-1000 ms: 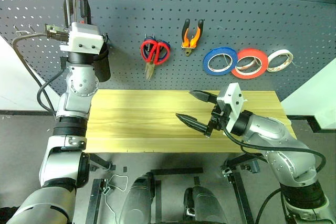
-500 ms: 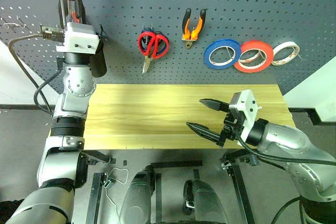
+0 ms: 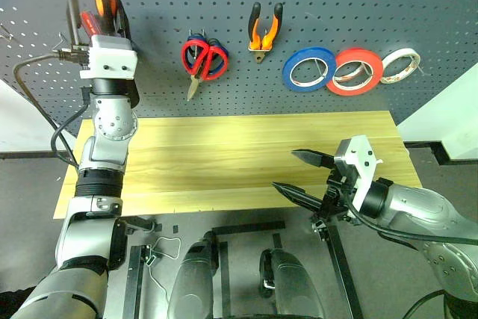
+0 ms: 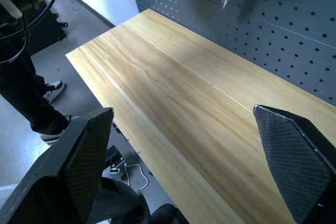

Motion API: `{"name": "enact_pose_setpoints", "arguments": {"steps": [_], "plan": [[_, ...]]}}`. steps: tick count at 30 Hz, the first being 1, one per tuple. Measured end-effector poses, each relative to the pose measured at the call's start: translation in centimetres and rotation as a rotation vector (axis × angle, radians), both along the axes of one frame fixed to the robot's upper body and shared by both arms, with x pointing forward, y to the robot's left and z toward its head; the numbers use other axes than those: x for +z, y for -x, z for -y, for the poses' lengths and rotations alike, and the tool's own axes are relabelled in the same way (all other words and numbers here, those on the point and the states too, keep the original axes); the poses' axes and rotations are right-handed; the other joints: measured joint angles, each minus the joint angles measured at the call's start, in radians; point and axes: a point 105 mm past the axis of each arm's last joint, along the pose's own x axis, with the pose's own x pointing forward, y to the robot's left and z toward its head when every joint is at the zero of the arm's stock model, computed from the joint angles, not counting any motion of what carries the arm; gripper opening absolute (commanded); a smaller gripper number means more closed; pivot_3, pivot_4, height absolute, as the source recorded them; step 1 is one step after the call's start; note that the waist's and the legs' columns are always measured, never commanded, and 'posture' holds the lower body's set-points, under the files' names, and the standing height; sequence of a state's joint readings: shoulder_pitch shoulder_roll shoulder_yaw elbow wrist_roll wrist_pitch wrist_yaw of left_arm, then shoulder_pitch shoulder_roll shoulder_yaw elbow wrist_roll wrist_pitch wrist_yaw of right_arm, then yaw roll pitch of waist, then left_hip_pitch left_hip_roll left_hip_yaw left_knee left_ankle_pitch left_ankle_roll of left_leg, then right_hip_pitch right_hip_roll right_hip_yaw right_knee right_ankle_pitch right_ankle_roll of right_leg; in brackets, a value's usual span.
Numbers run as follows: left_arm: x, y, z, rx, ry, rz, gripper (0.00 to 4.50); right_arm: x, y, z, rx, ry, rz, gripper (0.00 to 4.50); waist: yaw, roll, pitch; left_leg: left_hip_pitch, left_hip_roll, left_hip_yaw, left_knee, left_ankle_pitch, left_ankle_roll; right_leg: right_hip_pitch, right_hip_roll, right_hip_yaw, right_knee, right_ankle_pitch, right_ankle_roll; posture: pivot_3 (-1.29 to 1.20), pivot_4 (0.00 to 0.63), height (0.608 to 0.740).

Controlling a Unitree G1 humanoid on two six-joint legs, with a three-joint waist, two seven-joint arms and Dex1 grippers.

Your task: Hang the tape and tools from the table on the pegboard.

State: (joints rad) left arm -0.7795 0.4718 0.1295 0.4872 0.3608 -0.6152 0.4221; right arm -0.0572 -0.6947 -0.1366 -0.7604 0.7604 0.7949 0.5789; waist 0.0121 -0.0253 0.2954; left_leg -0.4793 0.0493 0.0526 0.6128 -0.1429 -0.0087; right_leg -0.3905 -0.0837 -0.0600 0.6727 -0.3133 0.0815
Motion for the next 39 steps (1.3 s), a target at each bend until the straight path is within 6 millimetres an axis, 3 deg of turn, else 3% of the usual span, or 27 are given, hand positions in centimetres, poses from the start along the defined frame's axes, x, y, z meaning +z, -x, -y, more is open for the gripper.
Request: {"name": "enact_pose_setpoints", "arguments": {"steps": [2, 7, 11, 13, 16, 19, 21, 23, 28, 31, 35, 39], "plan": [[0.1, 0.1, 0.0, 0.001, 0.003, 0.004, 4.42, 0.0, 0.0, 0.0, -0.002, 0.004, -0.001, 4.50, -0.001, 0.000, 0.002, 0.000, 0.000, 0.000, 0.000, 0.000, 0.000, 0.000, 0.000, 0.000, 0.000, 0.000, 0.000, -0.05, 0.338, 0.714], [1.2, 1.1, 0.6, -0.016, 0.003, 0.070, 4.42, 0.0, -0.1, 0.2, -0.007, 0.014, 0.002, 4.50, 0.000, 0.000, 0.005, 0.000, 0.000, 0.000, -0.001, 0.000, 0.000, 0.000, 0.000, 0.000, -0.001, 0.000, 0.000, -0.04, 0.322, 0.714], [2.7, 2.3, 2.2, -0.071, -0.008, 0.137, 4.42, -0.4, -0.4, 0.2, -0.017, 0.019, 0.008, 4.50, 0.002, 0.000, 0.004, 0.000, 0.000, 0.000, 0.000, 0.000, 0.000, 0.000, 0.001, -0.001, -0.001, 0.000, 0.000, -0.01, 0.264, 0.714], [3.4, 3.1, 3.7, -0.136, -0.015, 0.172, 4.42, -0.8, -0.9, 0.0, -0.021, 0.015, 0.006, 4.50, 0.002, 0.000, 0.003, 0.000, -0.001, 0.000, 0.000, 0.000, 0.000, 0.000, 0.001, -0.001, -0.001, 0.001, 0.001, 0.01, 0.216, 0.714], [4.4, 5.0, 8.2, -0.298, -0.109, 0.230, 4.42, -0.8, -2.3, -0.7, -0.020, -0.004, 0.041, 4.50, 0.002, -0.002, -0.008, -0.001, -0.002, 0.001, 0.000, 0.000, -0.001, 0.000, 0.003, -0.002, -0.002, 0.001, 0.002, 0.03, 0.129, 0.714], [5.0, 8.2, 13.2, -0.523, -0.176, 0.292, 4.42, 0.0, -3.6, -1.6, -0.011, -0.031, 0.107, 4.50, 0.002, -0.003, -0.035, -0.002, -0.003, 0.005, -0.001, 0.004, -0.007, 0.001, 0.003, -0.002, -0.004, 0.002, 0.003, 0.04, 0.059, 0.714], [5.1, 9.2, 14.4, -0.614, -0.173, 0.305, 4.42, 0.2, -4.3, -1.9, -0.014, -0.046, 0.146, 4.50, 0.002, -0.001, -0.064, -0.002, -0.005, 0.006, -0.002, 0.004, -0.007, 0.001, 0.004, -0.002, -0.006, 0.002, 0.004, 0.04, 0.009, 0.714], [4.5, 8.9, 14.6, -0.657, -0.151, 0.264, 4.42, -0.2, -5.1, -1.7, -0.037, -0.060, 0.171, 4.50, 0.001, 0.001, -0.108, 0.001, -0.006, 0.007, -0.004, 0.005, -0.008, 0.003, 0.005, -0.002, -0.007, 0.002, 0.004, 0.04, 0.000, 0.714], [-0.1, 7.1, 14.7, -0.706, -0.135, 0.038, 4.42, -1.7, -5.8, -0.2, -0.144, -0.095, 0.242, 4.50, 0.001, 0.005, -0.156, 0.017, -0.004, 0.007, -0.004, -0.002, -0.004, 0.019, 0.007, -0.003, -0.015, 0.002, 0.002, 0.03, 0.000, 0.714], [-3.2, 6.0, 14.1, -0.690, -0.127, -0.108, 4.42, -3.6, -5.3, 1.8, -0.242, -0.104, 0.223, 4.50, 0.000, 0.016, -0.180, 0.015, 0.005, 0.009, -0.012, -0.002, -0.004, 0.028, 0.016, -0.004, -0.045, 0.020, -0.003, 0.04, 0.000, 0.714], [-12.3, 4.2, 10.7, -0.581, -0.094, -0.506, 4.42, -8.6, -2.7, 5.5, -0.462, -0.124, 0.082, 4.50, -0.001, 0.021, -0.216, 0.022, 0.006, 0.019, -0.017, -0.004, -0.001, 0.024, 0.013, 0.004, -0.045, 0.017, 0.000, 0.03, 0.000, 0.714], [-18.2, 3.9, 9.3, -0.562, -0.060, -0.755, 4.42, -11.3, -1.2, 6.6, -0.588, -0.160, 0.001, 4.50, 0.000, 0.025, -0.225, 0.020, 0.012, 0.024, -0.017, -0.004, -0.001, 0.018, 0.013, 0.006, -0.042, 0.017, -0.001, 0.04, 0.000, 0.714]]}}
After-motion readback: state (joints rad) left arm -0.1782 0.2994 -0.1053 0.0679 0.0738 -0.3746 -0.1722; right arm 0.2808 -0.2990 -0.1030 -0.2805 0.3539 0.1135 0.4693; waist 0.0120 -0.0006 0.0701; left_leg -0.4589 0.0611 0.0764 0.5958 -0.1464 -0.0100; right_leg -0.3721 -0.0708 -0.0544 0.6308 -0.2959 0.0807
